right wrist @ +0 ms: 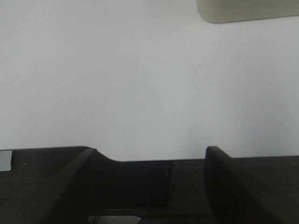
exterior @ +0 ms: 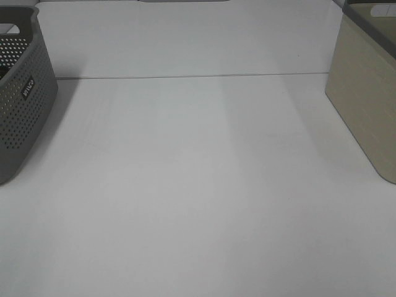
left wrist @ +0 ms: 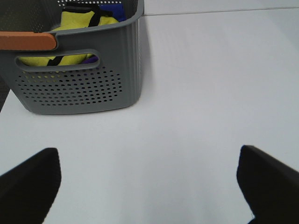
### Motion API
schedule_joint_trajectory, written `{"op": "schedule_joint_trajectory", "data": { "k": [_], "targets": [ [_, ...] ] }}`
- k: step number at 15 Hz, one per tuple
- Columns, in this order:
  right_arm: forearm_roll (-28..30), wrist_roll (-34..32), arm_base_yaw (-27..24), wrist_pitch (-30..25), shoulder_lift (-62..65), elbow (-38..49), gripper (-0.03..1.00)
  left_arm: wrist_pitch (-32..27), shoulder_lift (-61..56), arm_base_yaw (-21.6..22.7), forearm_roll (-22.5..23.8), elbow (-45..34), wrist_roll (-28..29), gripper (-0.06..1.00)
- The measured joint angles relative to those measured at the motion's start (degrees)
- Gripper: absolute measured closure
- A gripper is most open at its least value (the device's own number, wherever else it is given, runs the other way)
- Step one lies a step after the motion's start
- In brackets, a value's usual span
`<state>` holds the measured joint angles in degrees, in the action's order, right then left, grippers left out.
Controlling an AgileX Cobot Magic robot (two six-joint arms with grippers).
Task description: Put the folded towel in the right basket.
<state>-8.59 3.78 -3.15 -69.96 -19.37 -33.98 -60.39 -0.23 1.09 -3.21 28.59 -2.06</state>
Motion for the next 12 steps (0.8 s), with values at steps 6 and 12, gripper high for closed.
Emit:
{"op": "schedule_joint_trajectory", "data": {
  "k": [6,12],
  "targets": [
    [3.44,0.00,0.00,4.13,13.18,2.69,0.35,0.00,0.00,0.00,0.00,0.00,0.00,-0.03],
    [3.44,0.00,0.00,7.33,13.75,4.07,0.35,0.00,0.00,0.00,0.00,0.00,0.00,-0.03]
  ]
}}
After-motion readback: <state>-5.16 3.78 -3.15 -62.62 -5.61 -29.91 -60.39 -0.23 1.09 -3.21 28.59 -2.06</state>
